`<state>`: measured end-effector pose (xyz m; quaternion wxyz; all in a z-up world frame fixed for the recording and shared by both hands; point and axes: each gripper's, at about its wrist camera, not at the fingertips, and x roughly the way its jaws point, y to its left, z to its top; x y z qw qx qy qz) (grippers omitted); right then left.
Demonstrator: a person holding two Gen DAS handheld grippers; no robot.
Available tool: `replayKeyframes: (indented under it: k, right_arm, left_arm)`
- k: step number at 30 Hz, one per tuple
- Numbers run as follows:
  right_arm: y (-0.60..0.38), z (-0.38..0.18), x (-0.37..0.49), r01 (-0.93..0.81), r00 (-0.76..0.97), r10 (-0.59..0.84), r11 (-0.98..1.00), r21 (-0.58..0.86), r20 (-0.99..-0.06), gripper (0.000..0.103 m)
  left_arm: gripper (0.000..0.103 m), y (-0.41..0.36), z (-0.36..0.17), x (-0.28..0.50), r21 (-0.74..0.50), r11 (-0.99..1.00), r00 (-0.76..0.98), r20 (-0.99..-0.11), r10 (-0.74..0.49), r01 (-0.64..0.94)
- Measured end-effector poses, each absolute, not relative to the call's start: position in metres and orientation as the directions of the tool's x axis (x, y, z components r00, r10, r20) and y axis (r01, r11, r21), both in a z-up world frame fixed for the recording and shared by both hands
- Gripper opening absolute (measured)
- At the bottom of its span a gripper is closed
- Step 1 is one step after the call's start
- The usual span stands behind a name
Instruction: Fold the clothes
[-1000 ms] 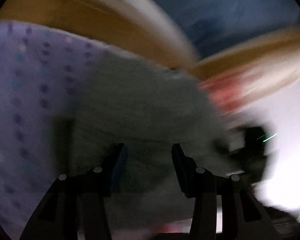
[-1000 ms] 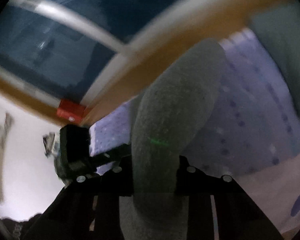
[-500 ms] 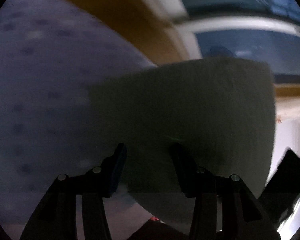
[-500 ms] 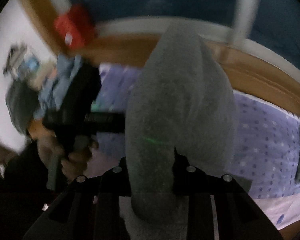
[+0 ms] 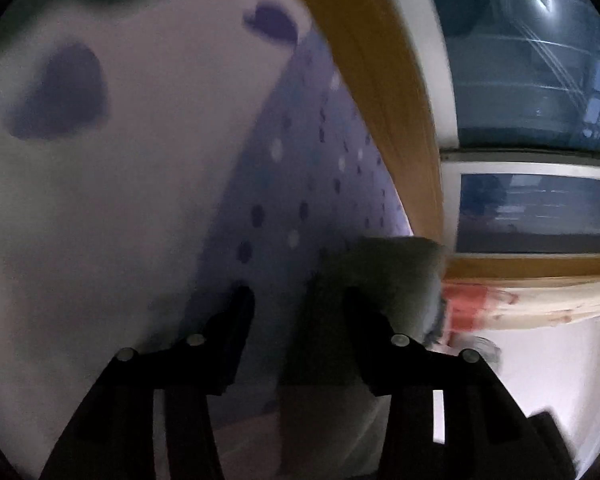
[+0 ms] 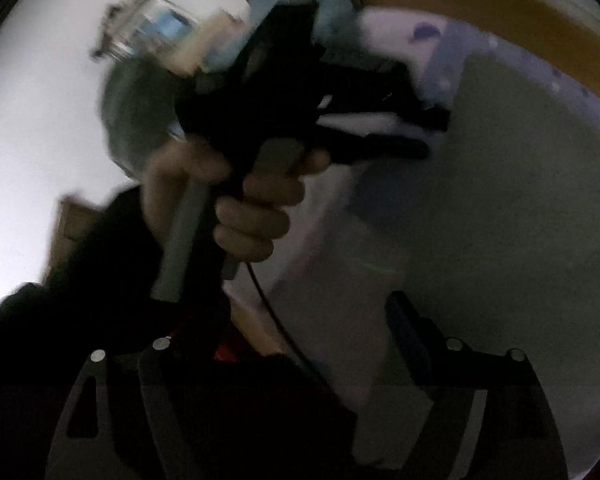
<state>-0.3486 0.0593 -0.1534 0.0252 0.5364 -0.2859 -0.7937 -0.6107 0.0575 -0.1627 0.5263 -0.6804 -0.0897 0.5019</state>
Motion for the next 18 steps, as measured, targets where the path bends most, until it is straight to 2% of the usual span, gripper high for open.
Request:
replayKeyframes:
  k: [3,5,7,8,9,10,12,14,16,18]
  right_arm:
    - [0.091,-0.133,-0.313,-0.323,-0.543,-0.257,-0.815,0.481,-0.799,0.081]
    - [0.124,-0.124,-0.269,-0.447,-0.608,-0.082,-0.787,0.426,-0.79,0.081]
    - [0.145,-0.121,-0.235,-0.565,-0.591,0.096,-0.757,0.326,-0.801,0.077]
    - [0.149,-0.125,-0.222,-0.618,-0.55,0.17,-0.741,0.262,-0.818,0.063]
    - [0.153,-0.13,-0.211,-0.658,-0.51,0.229,-0.724,0.205,-0.829,0.049]
    - [0.153,-0.137,-0.205,-0.675,-0.481,0.254,-0.718,0.17,-0.839,0.046]
    - [0.148,-0.159,-0.205,-0.661,-0.45,0.263,-0.741,0.12,-0.854,0.042]
    - [0.139,-0.183,-0.212,-0.621,-0.433,0.257,-0.78,0.079,-0.864,0.044]
    - [0.136,-0.191,-0.216,-0.592,-0.441,0.271,-0.805,0.05,-0.855,0.045]
    - [0.136,-0.194,-0.216,-0.562,-0.462,0.266,-0.826,0.048,-0.846,0.046]
  left_arm:
    - [0.057,0.039,-0.132,-0.598,-0.705,-0.419,0.261,-0.641,0.722,-0.572]
    - [0.061,0.024,-0.104,-0.581,-0.666,-0.338,0.179,-0.581,0.794,-0.665]
    - [0.065,0.024,-0.078,-0.551,-0.646,-0.186,0.217,-0.491,0.844,-0.74]
    - [0.065,0.032,-0.071,-0.533,-0.617,-0.121,0.25,-0.48,0.841,-0.777]
    - [0.065,0.041,-0.07,-0.515,-0.569,-0.091,0.264,-0.511,0.818,-0.817]
    - [0.065,0.051,-0.071,-0.498,-0.515,-0.068,0.269,-0.551,0.79,-0.855]
    - [0.063,0.083,-0.094,-0.477,-0.503,-0.077,0.307,-0.634,0.71,-0.861]
    - [0.058,0.095,-0.121,-0.481,-0.521,-0.165,0.306,-0.696,0.65,-0.837]
    - [0.035,0.092,-0.142,-0.5,-0.559,-0.265,0.288,-0.709,0.644,-0.785]
    - [0.022,0.082,-0.148,-0.524,-0.648,-0.348,0.307,-0.679,0.666,-0.678]
